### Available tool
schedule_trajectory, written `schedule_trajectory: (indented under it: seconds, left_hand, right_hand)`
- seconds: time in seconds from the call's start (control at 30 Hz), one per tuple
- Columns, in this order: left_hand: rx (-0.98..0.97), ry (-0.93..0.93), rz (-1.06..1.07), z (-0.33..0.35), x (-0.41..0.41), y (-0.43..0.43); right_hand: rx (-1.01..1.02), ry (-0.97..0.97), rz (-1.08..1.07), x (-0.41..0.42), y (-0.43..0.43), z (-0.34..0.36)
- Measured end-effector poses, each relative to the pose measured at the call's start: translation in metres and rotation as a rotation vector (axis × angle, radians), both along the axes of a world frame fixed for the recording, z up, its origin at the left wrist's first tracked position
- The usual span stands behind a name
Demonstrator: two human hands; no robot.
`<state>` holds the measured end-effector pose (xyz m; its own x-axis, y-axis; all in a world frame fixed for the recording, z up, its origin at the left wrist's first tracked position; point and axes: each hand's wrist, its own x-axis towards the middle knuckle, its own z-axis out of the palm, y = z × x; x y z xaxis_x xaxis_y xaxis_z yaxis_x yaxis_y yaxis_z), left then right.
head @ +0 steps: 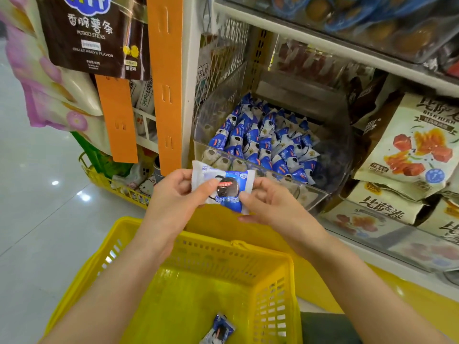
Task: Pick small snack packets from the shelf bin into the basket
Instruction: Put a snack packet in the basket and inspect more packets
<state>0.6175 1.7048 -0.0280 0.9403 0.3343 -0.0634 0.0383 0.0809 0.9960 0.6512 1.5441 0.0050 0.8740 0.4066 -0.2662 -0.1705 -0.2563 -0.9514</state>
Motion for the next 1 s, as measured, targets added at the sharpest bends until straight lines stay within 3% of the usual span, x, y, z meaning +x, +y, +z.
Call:
schedule_trajectory:
  seconds: [0.13,0.23,0.3,0.4,0.53,0.7,0.9,1.0]
  left_hand:
    - [0.020,-0.009,-0.026,-0.003,-0.002,-0.001]
    - [-0.125,-0.007,0.015,-0.004,-0.006,-0.013]
    - [-0.071,-0.032,0.068,-0.004,-0.009,-0.016]
    - [0.228,-0.084,0.068,-0.005,-0.013,-0.012]
    - [0.469,-0.113,-0.090,-0.006,-0.018,-0.017]
    - [0.463,-0.083,-0.143,-0.009,-0.020,-0.023]
    - [0.306,-0.003,-0.175,-0.010,-0.019,-0.027]
    - [0.266,0.002,-0.157,-0.010,-0.019,-0.030]
  right_hand:
    - [-0.019,-0.058,0.017,-0.006,0.002,-0.005]
    - [0.055,0.064,-0.045,-0.008,0.003,-0.012]
    - [0.023,0.087,-0.025,-0.010,0.004,-0.017]
    - [-0.215,-0.119,0.020,-0.010,0.005,-0.023]
    - [-0.172,-0.362,-0.005,-0.010,0.004,-0.019]
    - [-0.166,-0.431,-0.005,-0.007,-0.002,-0.020]
    - [-0.428,-0.969,0.066,-0.016,-0.008,-0.017]
    - [-0.421,-0.943,0.042,-0.018,-0.011,-0.017]
